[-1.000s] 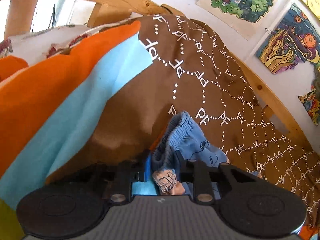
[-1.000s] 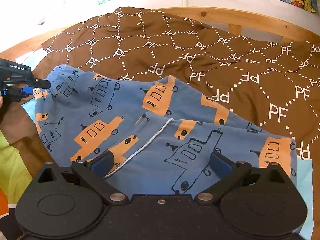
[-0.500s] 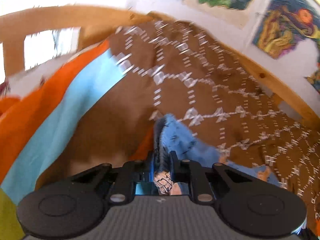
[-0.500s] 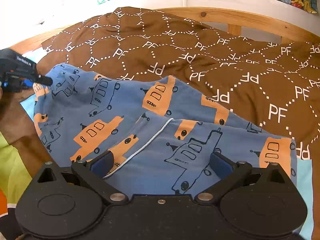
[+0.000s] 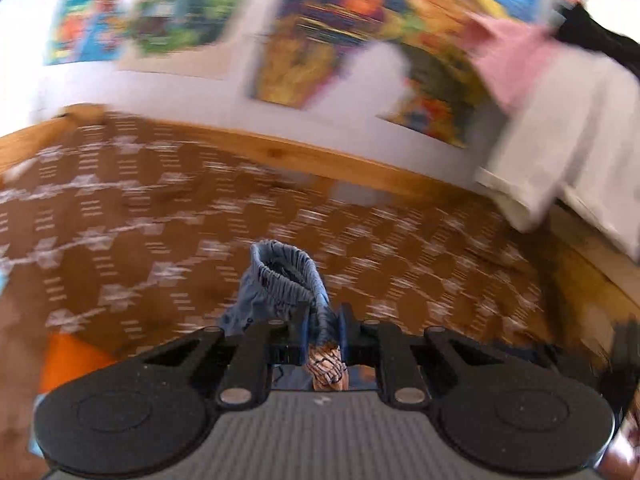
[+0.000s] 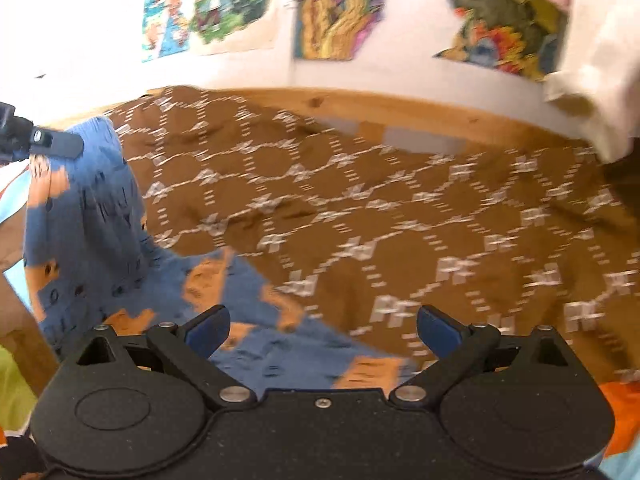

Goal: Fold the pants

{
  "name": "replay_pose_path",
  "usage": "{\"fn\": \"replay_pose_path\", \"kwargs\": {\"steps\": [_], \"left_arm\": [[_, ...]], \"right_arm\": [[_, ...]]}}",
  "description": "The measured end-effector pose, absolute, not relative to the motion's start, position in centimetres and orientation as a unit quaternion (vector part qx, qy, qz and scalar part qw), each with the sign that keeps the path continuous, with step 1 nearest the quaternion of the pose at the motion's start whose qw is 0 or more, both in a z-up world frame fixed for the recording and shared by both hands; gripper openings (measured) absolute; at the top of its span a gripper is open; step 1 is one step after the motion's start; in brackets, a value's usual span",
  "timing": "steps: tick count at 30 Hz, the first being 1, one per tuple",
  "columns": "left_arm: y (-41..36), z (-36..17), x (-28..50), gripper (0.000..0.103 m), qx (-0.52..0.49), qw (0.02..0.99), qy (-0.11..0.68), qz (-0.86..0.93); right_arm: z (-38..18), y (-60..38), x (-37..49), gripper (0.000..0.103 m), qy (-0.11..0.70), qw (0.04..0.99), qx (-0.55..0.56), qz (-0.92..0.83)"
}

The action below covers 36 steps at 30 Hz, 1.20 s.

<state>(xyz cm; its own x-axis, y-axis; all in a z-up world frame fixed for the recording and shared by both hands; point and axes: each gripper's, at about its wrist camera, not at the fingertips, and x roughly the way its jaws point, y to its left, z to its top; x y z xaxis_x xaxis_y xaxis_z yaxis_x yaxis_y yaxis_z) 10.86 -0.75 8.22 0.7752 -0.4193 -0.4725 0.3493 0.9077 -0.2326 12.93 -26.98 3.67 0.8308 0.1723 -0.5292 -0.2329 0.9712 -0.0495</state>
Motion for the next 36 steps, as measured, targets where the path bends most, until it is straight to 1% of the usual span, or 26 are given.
{"fn": "replay_pose_path", "kwargs": {"steps": [4, 7, 9, 10, 11, 12, 13, 14, 15, 16, 19, 23, 25, 27, 29, 30, 32, 33, 34, 35, 36], "left_arm": [[-6.2, 6.5, 10.7, 0.016, -0.019, 0.918, 0.28, -0.28], [-9.9, 3.6, 10.6, 0.018, 0.024, 0.9, 0.289, -0.326], [-12.0, 1.1, 10.8, 0.021, 0.045, 0.883, 0.314, -0.345], [-12.7, -0.1, 10.9, 0.026, 0.053, 0.877, 0.328, -0.347], [-13.3, -1.2, 10.8, 0.028, 0.065, 0.872, 0.339, -0.348], [-13.5, -1.8, 10.4, 0.032, 0.078, 0.868, 0.343, -0.349], [-13.5, -2.2, 9.8, 0.041, 0.092, 0.868, 0.34, -0.35], [-13.4, -2.5, 9.2, 0.047, 0.107, 0.87, 0.331, -0.349], [-13.1, -2.7, 8.4, 0.055, 0.12, 0.874, 0.319, -0.347], [-12.9, -2.8, 7.6, 0.057, 0.135, 0.878, 0.305, -0.344], [-12.6, -3.4, 6.0, 0.057, 0.179, 0.876, 0.291, -0.342], [-13.3, -3.9, 5.9, 0.056, 0.217, 0.867, 0.294, -0.339], [-13.4, -4.2, 6.0, 0.05, 0.222, 0.866, 0.297, -0.334], [-13.5, -4.3, 6.4, 0.045, 0.22, 0.867, 0.305, -0.326], [-13.5, -4.2, 6.7, 0.04, 0.214, 0.869, 0.309, -0.321], [-13.5, -4.1, 6.9, 0.037, 0.211, 0.87, 0.311, -0.318], [-13.3, -4.0, 7.0, 0.033, 0.206, 0.871, 0.314, -0.316], [-13.2, -4.0, 7.0, 0.03, 0.204, 0.872, 0.314, -0.316], [-13.2, -4.0, 7.1, 0.025, 0.204, 0.872, 0.314, -0.315], [-13.1, -4.0, 7.0, 0.022, 0.205, 0.871, 0.314, -0.316], [-13.1, -4.0, 7.1, 0.018, 0.205, 0.872, 0.313, -0.317]], "right_arm": [[4.7, -29.8, 12.4, 0.1, 0.262, 0.961, -0.057, 0.066], [4.5, -31.7, 12.8, 0.1, 0.265, 0.962, -0.045, 0.04], [4.1, -32.5, 13.1, 0.1, 0.274, 0.961, -0.034, 0.029], [3.8, -32.8, 13.4, 0.1, 0.28, 0.959, -0.032, 0.024], [3.5, -33.0, 13.5, 0.1, 0.285, 0.958, -0.033, 0.021], [3.2, -33.0, 13.6, 0.1, 0.289, 0.956, -0.035, 0.02], [2.8, -33.0, 13.8, 0.1, 0.295, 0.955, -0.038, 0.019], [2.4, -32.9, 13.9, 0.1, 0.299, 0.953, -0.041, 0.019], [2.3, -32.7, 14.1, 0.1, 0.302, 0.952, -0.043, 0.02], [2.1, -32.6, 14.2, 0.1, 0.306, 0.951, -0.044, 0.022], [1.8, -32.3, 14.4, 0.1, 0.31, 0.95, -0.033, 0.031], [1.8, -32.4, 14.4, 0.098, 0.317, 0.944, 0.03, 0.082], [1.6, -32.4, 14.4, 0.095, 0.325, 0.937, 0.066, 0.11], [1.1, -32.2, 14.8, 0.09, 0.337, 0.927, 0.103, 0.129], [0.0, -32.2, 15.3, 0.077, 0.353, 0.913, 0.149, 0.142], [-0.5, -32.2, 15.5, 0.075, 0.36, 0.907, 0.165, 0.143], [-1.7, -32.2, 16.1, 0.066, 0.376, 0.895, 0.2, 0.137], [-2.1, -32.3, 16.1, 0.063, 0.379, 0.89, 0.212, 0.136], [-2.7, -32.3, 16.4, 0.058, 0.382, 0.886, 0.227, 0.133], [-3.0, -32.4, 16.4, 0.053, 0.383, 0.883, 0.236, 0.13], [-3.3, -32.5, 16.5, 0.049, 0.384, 0.88, 0.247, 0.127]]}}
